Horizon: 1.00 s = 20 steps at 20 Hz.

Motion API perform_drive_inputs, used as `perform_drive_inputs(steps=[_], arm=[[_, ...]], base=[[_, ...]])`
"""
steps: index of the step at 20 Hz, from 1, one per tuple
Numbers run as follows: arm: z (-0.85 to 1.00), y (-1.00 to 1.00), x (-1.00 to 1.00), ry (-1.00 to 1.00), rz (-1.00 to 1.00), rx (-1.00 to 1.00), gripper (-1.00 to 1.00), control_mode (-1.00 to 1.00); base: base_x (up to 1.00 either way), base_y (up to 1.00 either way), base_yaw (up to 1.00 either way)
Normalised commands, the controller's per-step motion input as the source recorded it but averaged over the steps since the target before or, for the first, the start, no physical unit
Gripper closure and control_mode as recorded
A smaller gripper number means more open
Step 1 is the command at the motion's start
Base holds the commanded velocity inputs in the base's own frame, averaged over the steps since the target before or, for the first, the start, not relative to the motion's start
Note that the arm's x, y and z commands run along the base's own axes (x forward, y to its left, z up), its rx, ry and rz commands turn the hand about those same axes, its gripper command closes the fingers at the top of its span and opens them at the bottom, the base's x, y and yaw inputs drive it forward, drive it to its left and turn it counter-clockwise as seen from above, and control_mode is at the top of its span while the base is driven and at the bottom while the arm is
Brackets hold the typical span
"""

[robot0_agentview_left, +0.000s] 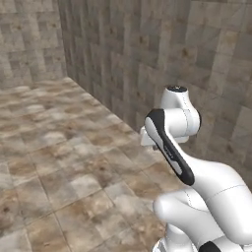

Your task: Take the chicken drumsticks from the pan and place one on each plate on the dining counter.

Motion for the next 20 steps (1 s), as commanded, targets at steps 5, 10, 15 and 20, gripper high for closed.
perform_drive_inputs(steps=[5, 10, 15, 20], arm=[[0.00, 0.00, 0.00, 0.00, 0.00, 0.00, 1.00, 1.00], [0.00, 0.00, 0.00, 0.00, 0.00, 0.00, 1.00, 1.00], [0.00, 0.00, 0.00, 0.00, 0.00, 0.00, 1.00, 1.00], [0.00, 0.00, 0.00, 0.00, 0.00, 0.00, 1.00, 1.00]], base=[[1.00, 0.00, 0.29], [1.00, -0.07, 0.23], [1.00, -0.09, 0.21], [1.00, -0.08, 0.24]])
